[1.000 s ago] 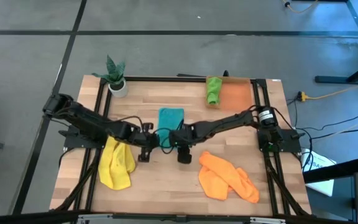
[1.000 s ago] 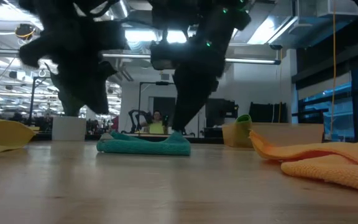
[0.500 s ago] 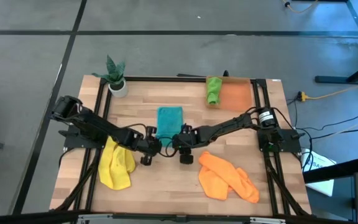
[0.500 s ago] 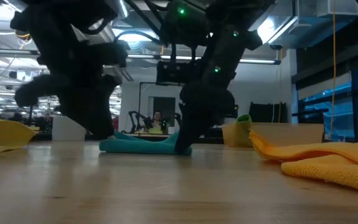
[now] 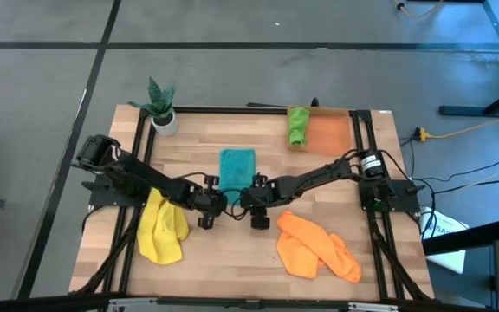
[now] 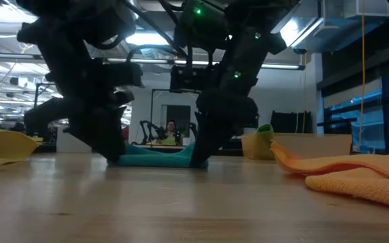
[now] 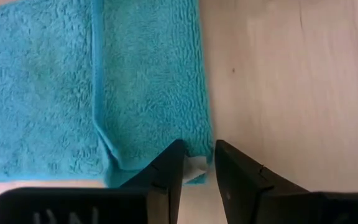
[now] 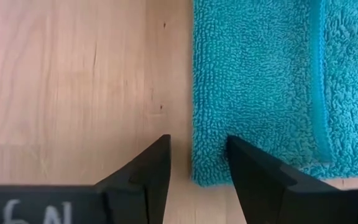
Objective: Roll microfiber towels into tight, uniform cylinder then place into a basket
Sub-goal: Fold the blue towel
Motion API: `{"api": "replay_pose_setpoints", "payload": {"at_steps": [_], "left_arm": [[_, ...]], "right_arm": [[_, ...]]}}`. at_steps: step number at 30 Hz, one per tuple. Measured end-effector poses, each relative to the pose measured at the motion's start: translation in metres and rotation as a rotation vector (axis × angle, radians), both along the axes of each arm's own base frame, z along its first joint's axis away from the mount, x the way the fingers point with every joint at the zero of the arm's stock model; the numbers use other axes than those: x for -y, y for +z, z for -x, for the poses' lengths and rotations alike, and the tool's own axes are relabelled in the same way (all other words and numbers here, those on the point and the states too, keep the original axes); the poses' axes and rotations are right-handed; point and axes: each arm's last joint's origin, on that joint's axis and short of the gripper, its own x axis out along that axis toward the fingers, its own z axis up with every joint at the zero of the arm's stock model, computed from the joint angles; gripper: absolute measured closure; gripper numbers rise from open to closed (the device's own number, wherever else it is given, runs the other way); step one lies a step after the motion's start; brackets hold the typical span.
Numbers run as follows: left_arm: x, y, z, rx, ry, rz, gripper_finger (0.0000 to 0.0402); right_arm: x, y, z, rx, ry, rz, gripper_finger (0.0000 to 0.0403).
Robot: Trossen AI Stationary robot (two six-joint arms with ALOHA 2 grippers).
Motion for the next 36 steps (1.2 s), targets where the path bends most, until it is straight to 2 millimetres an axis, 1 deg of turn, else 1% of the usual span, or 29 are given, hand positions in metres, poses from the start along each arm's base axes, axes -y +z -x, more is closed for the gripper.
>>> {"api": "replay_pose_setpoints", "payload": {"at_steps": [6, 11, 13, 15, 17, 20, 22, 26, 29, 33, 36], "left_arm": [[0.001, -0.011, -0.004, -0.009, 0.033, -0.004, 0.0319], [0.001, -0.012, -0.004, -0.001, 0.065, 0.013, 0.0319], [0.001, -0.012, -0.004, 0.002, 0.078, 0.020, 0.0323], [0.001, -0.012, -0.004, 0.002, 0.080, 0.023, 0.0336], [0.001, -0.013, -0.004, 0.002, 0.081, 0.027, 0.0358], [0.001, -0.013, -0.004, 0.008, 0.114, 0.043, 0.0391], [0.001, -0.013, -0.004, 0.016, 0.140, 0.052, 0.0396], [0.002, -0.008, -0.005, 0.015, 0.159, 0.073, 0.0400], [0.004, 0.000, -0.005, -0.016, 0.145, 0.121, 0.0401], [0.007, 0.011, -0.007, -0.066, 0.102, 0.235, 0.0401], [0.007, 0.016, -0.007, -0.100, 0.127, 0.315, 0.0401]], "right_arm": [[0.000, 0.000, 0.000, 0.000, -0.003, -0.003, 0.0244], [0.000, 0.000, 0.000, 0.000, -0.002, -0.005, 0.0245], [0.000, 0.000, 0.000, 0.000, -0.005, -0.007, 0.0251], [0.000, 0.000, 0.000, 0.000, -0.005, -0.007, 0.0268], [-0.001, 0.000, 0.000, 0.000, -0.005, -0.007, 0.0296], [-0.001, 0.000, 0.000, 0.000, -0.016, -0.013, 0.0353], [-0.001, 0.000, 0.000, -0.002, -0.018, -0.031, 0.0387], [-0.002, 0.001, 0.000, -0.013, -0.014, -0.074, 0.0389], [-0.004, 0.005, -0.001, -0.026, -0.005, -0.115, 0.0396], [-0.006, 0.016, -0.005, -0.037, -0.002, -0.140, 0.0396], [-0.007, 0.026, -0.009, -0.044, -0.015, -0.156, 0.0398]]}}
